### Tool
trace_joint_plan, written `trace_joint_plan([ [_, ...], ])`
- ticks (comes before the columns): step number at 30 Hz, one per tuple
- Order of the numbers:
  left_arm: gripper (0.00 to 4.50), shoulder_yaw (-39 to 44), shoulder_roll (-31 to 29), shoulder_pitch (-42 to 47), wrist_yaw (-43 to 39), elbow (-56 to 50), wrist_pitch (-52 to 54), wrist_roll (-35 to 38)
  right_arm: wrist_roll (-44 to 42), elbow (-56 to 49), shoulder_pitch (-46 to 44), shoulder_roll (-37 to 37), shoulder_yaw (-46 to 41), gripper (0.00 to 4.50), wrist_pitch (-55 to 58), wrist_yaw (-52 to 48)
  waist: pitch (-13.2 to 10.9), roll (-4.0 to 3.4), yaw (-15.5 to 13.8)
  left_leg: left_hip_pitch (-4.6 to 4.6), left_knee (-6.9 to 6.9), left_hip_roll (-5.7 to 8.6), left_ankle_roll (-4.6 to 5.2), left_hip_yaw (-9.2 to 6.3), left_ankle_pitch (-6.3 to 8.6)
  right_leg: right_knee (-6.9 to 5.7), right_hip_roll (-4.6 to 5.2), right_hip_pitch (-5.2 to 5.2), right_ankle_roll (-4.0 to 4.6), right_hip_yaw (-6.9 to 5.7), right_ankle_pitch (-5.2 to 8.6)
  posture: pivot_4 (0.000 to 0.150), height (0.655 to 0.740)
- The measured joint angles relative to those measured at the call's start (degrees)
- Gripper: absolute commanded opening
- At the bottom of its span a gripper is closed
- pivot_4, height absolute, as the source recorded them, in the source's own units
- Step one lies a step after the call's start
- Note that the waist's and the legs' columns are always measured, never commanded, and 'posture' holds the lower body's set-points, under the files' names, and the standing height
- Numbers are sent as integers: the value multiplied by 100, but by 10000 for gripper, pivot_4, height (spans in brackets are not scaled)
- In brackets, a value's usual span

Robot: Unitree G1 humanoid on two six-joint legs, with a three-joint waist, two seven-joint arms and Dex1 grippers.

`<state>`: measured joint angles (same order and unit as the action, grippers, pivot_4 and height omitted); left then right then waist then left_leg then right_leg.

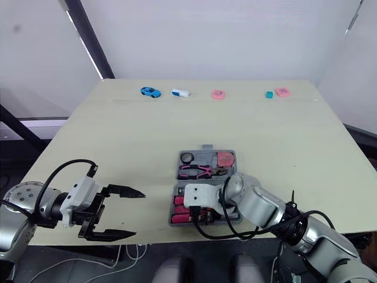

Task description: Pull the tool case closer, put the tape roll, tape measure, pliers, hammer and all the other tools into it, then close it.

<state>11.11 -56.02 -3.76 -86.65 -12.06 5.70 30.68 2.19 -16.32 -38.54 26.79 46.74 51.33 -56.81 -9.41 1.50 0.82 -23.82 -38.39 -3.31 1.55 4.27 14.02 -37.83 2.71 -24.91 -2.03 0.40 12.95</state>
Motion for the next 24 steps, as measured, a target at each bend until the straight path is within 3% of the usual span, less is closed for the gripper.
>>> trace_joint_plan([
  [5,45000,0,3,11,1,1,-2,0,-128,-78,15,37,-73,34009,57,-43,0,-1,-2,-1,1,0,0,-1,0,1,0,0,0,-1,0,1500,7395],
  [8,45000,-19,28,79,7,15,-23,-1,-518,-193,361,69,-696,34009,-375,-118,1,2,-22,-1,1,1,0,-5,0,3,0,3,-1,-4,0,1500,7395],
  [9,45000,-21,45,81,9,43,-34,0,-664,-147,696,149,-947,27492,-1109,-159,1,2,-27,-2,2,1,0,-5,0,9,0,6,-1,-6,1,1500,7395],
  [12,45000,-24,48,91,9,56,-40,0,-635,74,909,348,-980,18419,-2011,-218,1,2,-12,-1,1,1,0,0,0,12,2,7,-7,-3,3,1500,7395],
  [14,45000,-24,51,90,9,73,-55,0,-598,387,1127,427,-1113,7105,-2618,-243,1,4,-9,0,1,2,0,-1,0,11,1,8,-16,-3,8,1500,7395],
  [16,45000,-24,58,92,9,95,-60,0,-613,571,1213,382,-1189,934,-2845,-241,0,4,0,2,1,1,0,-1,0,8,-1,7,-15,-3,8,1500,7395],
  [24,45000,-38,66,181,5,159,-62,1,-609,1061,1451,94,-1280,934,-3446,-271,1,4,-23,4,-1,1,0,-2,0,1,-1,8,-9,0,5,1500,7395],
])
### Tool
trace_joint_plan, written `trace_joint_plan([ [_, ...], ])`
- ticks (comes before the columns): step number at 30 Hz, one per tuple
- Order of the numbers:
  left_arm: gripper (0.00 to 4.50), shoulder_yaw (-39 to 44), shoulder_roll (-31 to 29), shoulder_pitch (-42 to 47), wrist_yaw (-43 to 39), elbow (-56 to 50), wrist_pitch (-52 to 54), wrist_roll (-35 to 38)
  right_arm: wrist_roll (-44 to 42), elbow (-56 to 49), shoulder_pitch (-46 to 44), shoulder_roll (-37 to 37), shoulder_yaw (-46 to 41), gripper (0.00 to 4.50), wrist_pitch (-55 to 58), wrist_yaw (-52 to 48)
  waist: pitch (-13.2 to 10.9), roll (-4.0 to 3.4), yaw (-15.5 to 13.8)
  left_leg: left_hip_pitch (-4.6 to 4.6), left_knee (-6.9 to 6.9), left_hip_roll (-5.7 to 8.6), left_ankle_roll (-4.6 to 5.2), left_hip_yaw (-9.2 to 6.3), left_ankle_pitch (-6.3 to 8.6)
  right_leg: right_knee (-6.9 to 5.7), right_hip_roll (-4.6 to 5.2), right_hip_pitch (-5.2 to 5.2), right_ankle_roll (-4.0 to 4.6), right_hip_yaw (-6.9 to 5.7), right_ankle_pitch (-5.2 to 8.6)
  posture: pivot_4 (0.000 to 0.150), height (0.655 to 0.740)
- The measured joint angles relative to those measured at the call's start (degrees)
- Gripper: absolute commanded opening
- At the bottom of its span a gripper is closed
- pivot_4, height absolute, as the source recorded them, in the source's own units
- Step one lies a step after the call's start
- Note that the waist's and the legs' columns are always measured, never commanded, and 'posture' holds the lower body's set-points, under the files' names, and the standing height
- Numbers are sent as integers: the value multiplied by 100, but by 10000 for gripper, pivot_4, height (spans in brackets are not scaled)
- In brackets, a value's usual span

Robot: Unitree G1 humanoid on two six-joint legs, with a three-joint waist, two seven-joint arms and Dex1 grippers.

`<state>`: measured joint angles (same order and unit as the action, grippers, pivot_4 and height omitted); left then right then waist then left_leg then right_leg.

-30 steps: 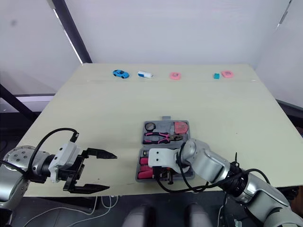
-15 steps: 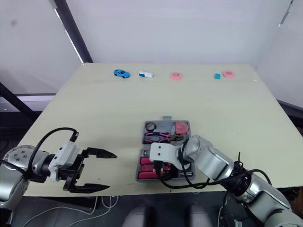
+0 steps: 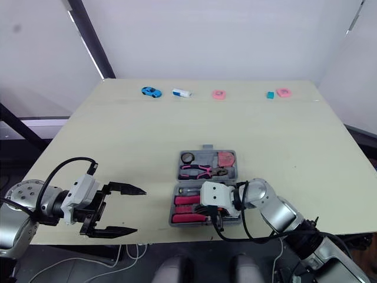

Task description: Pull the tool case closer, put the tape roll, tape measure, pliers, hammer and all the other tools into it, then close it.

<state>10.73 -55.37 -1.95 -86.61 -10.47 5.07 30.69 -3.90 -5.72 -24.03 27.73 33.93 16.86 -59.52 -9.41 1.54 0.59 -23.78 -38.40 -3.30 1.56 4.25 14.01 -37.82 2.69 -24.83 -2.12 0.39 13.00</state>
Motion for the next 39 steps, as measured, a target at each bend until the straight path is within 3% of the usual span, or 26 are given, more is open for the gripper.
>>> trace_joint_plan([
  [9,45000,-3,7,70,-3,7,10,5,215,388,215,-49,-107,934,-368,99,2,3,14,8,0,-1,0,-2,0,-3,-2,5,-3,0,2,1500,7395],
  [14,45000,8,210,52,150,2,195,159,-81,164,574,-72,-483,934,-152,170,2,4,-4,3,-1,0,0,-2,0,0,0,6,5,0,-3,1500,7395],
  [22,45000,436,972,-165,1137,8,644,551,-1061,-303,1646,-15,-2319,934,-329,615,2,5,-9,4,-1,1,0,-5,0,0,0,7,-3,0,1,1500,7395],
  [34,45000,972,1739,-413,2380,800,427,304,-1804,396,2685,385,-4499,934,-849,837,6,7,-26,6,-1,6,1,-3,0,2,1,10,6,6,-5,1500,7395],
  [39,45000,1153,1934,-508,2853,1487,103,-36,-2120,717,3284,522,-5333,16795,-1084,716,7,10,4,10,-1,2,2,-2,0,0,0,10,-10,8,4,1500,7395],
])
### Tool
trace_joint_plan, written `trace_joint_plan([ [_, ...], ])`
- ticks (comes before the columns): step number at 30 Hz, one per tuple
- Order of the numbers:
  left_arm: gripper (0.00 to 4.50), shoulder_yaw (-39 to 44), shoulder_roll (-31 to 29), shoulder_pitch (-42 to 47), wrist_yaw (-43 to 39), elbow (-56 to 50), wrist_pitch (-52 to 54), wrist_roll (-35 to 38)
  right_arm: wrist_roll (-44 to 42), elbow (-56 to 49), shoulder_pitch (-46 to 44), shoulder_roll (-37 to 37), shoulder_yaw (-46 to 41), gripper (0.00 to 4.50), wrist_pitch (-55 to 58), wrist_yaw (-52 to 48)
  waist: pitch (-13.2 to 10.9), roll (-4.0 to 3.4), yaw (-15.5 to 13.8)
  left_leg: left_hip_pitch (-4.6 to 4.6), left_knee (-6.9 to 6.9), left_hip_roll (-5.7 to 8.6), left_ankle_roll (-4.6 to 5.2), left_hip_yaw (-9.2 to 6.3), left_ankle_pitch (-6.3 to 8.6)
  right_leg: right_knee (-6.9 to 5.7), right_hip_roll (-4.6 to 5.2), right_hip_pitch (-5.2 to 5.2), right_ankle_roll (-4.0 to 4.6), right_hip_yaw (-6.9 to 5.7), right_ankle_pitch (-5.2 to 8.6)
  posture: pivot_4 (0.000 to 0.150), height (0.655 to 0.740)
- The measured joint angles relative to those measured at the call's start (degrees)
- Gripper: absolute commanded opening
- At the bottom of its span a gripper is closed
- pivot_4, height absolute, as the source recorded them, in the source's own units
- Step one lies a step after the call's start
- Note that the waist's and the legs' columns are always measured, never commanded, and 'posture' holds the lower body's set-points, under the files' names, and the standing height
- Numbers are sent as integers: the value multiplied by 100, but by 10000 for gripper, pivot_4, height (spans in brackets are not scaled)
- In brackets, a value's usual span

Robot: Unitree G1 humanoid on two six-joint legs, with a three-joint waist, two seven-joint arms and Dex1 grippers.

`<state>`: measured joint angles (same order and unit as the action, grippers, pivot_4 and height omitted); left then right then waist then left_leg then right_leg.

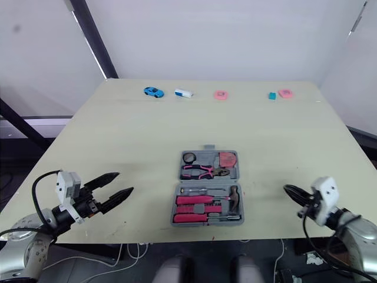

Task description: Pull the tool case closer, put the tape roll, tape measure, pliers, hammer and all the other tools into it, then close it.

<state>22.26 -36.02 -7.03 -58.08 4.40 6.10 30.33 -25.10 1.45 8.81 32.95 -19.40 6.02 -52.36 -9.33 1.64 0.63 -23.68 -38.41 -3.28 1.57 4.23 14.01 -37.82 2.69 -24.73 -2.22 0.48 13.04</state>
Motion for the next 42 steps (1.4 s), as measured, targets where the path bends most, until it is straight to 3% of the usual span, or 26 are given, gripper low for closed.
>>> trace_joint_plan([
  [2,45000,7,37,8,56,72,-86,-40,-49,1,71,-5,-76,25564,-27,-21,3,2,7,4,0,-1,0,0,0,-3,0,0,-2,2,1,1500,7395],
  [3,45000,8,45,6,82,107,-129,-63,-82,4,121,-8,-123,27705,-38,-35,5,2,6,5,0,-1,0,0,0,-5,0,1,-1,2,1,1500,7395],
  [4,45000,43,69,-10,142,229,-204,-96,-183,42,281,-16,-243,33426,-85,-78,6,3,1,4,0,-1,0,1,0,-3,1,0,-1,2,1,1500,7395],
  [6,45000,82,84,-34,182,314,-256,-98,-213,82,360,-26,-317,38243,-130,-96,6,3,1,3,0,-1,0,0,0,-2,2,0,4,4,-2,1500,7395],
  [7,45000,146,103,-94,259,374,-310,-105,-242,163,464,-28,-436,43132,-205,-102,7,3,0,2,1,-1,0,-1,0,0,4,0,5,6,-2,1500,7395],
  [16,45000,240,162,-185,553,425,-435,-212,-211,502,581,-1,-601,43132,-362,-94,10,6,0,7,0,-2,0,-7,1,-2,7,0,-1,7,0,1500,7395],
  [24,45000,-87,121,423,436,781,-533,-463,-37,505,-99,188,79,43132,45,-152,12,5,-2,3,0,1,1,3,0,-2,5,0,17,5,-10,1500,7395],
  [26,45000,-181,111,550,394,907,-558,-548,6,475,-223,222,236,37458,137,-173,13,5,-2,3,0,2,0,4,0,-2,4,0,17,3,-10,1500,7395],
  [28,39463,-335,102,770,268,1077,-581,-622,68,364,-440,232,523,29158,294,-176,12,5,-2,0,0,2,0,3,0,-2,3,-1,17,2,-10,1500,7395],
  [34,15311,-767,91,1310,-28,1475,-648,-843,351,209,-1087,230,1185,3860,514,-179,13,6,1,-1,-2,3,1,4,0,-4,2,-1,16,2,-12,1500,7395],
  [35,9489,-850,90,1408,-93,1578,-650,-878,445,222,-1215,221,1324,0,523,-181,13,6,0,-1,-2,3,1,3,0,-4,1,-1,16,2,-12,1500,7395],
  [37,663,-1003,93,1618,-215,1826,-658,-971,630,359,-1513,159,1607,0,517,-185,13,6,0,-3,-2,4,1,2,0,-4,0,-1,16,1,-12,1500,7395],
  [42,663,-1406,182,2201,-547,2614,-703,-1203,1159,1006,-2158,-10,2287,0,473,-234,13,6,-6,-4,-3,7,1,1,-1,-4,0,-1,-5,0,-25,1500,7395],
])
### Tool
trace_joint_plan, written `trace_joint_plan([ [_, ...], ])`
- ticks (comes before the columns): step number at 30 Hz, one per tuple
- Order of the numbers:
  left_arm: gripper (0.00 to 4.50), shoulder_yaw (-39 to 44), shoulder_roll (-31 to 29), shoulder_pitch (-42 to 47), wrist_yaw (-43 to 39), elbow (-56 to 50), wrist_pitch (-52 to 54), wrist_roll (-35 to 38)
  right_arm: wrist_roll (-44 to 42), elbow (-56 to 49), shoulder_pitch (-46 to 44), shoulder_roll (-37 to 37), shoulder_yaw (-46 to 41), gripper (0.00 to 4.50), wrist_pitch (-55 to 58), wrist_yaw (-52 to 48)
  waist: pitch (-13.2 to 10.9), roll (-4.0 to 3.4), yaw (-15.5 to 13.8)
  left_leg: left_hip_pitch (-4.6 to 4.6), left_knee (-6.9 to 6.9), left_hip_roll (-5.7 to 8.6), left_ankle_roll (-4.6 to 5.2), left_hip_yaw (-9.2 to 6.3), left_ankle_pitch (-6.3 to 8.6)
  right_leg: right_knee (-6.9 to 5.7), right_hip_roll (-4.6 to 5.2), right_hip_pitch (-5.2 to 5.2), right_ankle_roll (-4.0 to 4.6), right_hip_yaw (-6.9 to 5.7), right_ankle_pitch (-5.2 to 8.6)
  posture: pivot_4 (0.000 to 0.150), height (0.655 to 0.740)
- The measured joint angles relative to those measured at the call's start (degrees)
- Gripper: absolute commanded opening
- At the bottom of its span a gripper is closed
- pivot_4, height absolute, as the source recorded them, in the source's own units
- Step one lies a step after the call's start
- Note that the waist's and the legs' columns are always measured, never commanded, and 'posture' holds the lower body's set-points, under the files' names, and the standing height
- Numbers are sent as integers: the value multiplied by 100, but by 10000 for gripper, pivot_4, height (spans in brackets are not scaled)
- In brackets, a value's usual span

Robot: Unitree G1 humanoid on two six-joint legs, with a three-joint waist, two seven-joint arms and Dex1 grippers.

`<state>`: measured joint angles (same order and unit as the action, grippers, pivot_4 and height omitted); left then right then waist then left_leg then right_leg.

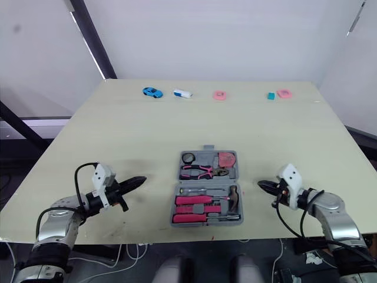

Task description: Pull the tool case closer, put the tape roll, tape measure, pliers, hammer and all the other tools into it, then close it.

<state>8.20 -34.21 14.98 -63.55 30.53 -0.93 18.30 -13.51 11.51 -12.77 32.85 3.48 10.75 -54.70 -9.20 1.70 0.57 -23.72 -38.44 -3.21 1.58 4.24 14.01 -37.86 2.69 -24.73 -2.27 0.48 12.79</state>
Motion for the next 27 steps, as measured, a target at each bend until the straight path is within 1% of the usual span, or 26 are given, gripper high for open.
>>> trace_joint_plan([
  [4,663,-334,133,462,-255,618,-148,-214,327,401,-409,-156,368,0,-182,-58,0,1,7,-2,-1,0,0,-1,0,1,0,0,-1,0,-1,1500,7395],
  [12,663,-647,313,1010,-578,1430,-449,-533,663,989,-747,-407,581,0,-480,-93,0,1,9,-2,-1,1,0,-2,0,-3,-1,0,-3,-1,-2,1500,7395],
  [16,663,-687,427,1171,-742,1608,-478,-591,758,1212,-888,-545,655,0,-579,-97,0,1,12,-2,-3,1,0,-1,0,-4,-1,0,-3,0,-2,1500,7395],
  [27,663,-826,584,1298,-991,1636,-379,-702,875,1405,-1030,-736,702,0,-738,-95,1,1,18,-1,-4,1,0,-3,0,-7,-2,1,-3,0,-2,1500,7395],
])
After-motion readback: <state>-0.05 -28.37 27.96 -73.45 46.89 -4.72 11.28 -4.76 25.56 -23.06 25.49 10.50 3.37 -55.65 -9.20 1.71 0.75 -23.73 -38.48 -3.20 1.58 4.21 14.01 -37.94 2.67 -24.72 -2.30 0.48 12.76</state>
